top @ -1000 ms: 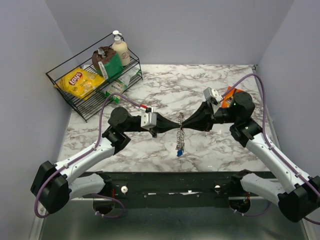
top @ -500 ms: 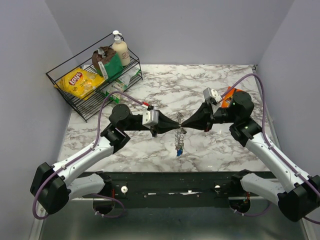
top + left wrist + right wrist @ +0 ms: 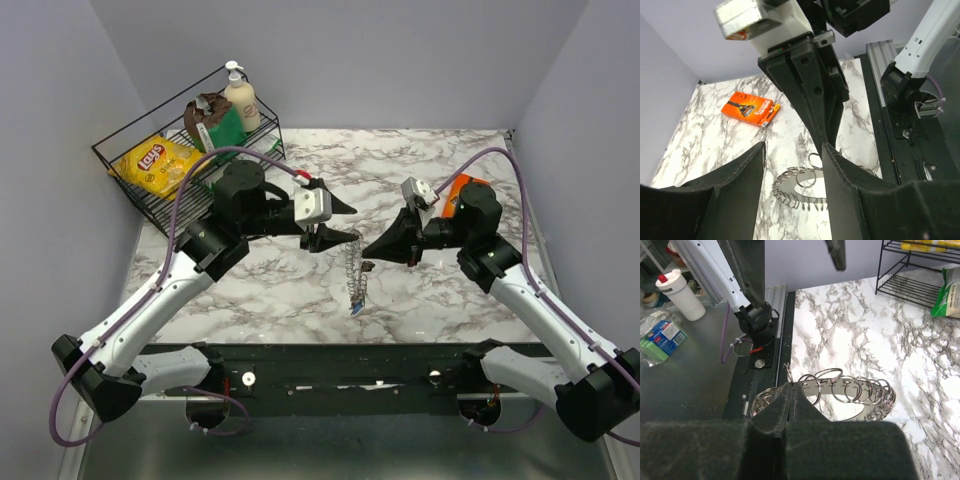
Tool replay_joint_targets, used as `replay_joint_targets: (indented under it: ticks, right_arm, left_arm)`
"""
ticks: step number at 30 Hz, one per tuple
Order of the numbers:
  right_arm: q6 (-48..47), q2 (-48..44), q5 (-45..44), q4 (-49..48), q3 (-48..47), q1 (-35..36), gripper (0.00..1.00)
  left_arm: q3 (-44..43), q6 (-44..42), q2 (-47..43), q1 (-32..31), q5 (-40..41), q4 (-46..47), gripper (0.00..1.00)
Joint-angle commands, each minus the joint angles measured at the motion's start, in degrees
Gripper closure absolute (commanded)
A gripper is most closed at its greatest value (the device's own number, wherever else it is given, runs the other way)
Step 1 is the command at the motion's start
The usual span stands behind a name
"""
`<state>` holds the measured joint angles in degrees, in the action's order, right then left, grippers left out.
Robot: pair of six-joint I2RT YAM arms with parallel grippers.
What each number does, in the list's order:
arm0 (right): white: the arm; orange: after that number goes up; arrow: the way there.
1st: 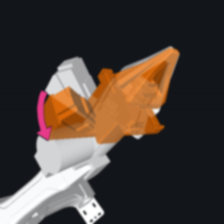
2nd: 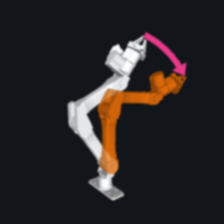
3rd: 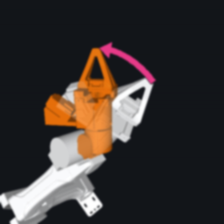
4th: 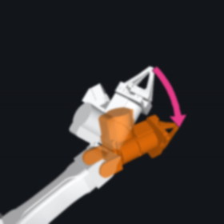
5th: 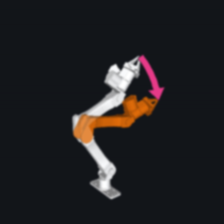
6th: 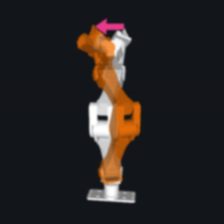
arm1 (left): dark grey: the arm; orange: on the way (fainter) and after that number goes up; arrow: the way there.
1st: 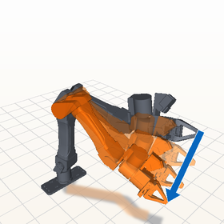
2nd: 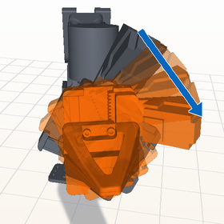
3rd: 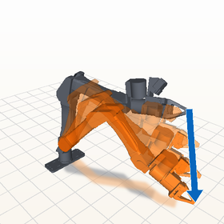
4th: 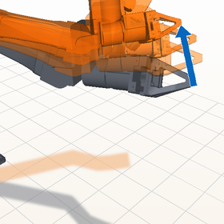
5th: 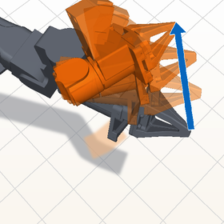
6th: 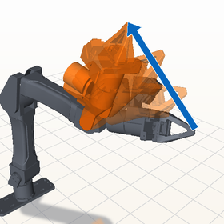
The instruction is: Put the keys on the keyring
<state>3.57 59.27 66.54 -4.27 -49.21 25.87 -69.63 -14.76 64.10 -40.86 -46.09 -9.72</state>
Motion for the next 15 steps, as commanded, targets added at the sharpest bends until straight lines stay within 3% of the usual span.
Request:
replay_joint_targets:
  ticks: [1, 5, 15]
  right_arm:
    - [-1.5, 1.4, -2.5, 2.6, -1.9, 0.2, 1.00]
    - [-2.3, 2.7, -4.5, 4.1, -2.1, 0.2, 1.00]
    - [-4.9, 10.1, -5.3, 5.8, -2.8, 0.2, 1.00]
  left_arm:
    - [-9.8, -5.3, 6.1, -0.1, 4.1, -22.2, 0.42]
    - [-16.4, -7.0, 11.0, -0.1, 3.5, -33.5, 0.43]
    - [-21.5, -6.0, 16.2, 0.0, 2.1, -39.1, 0.43]
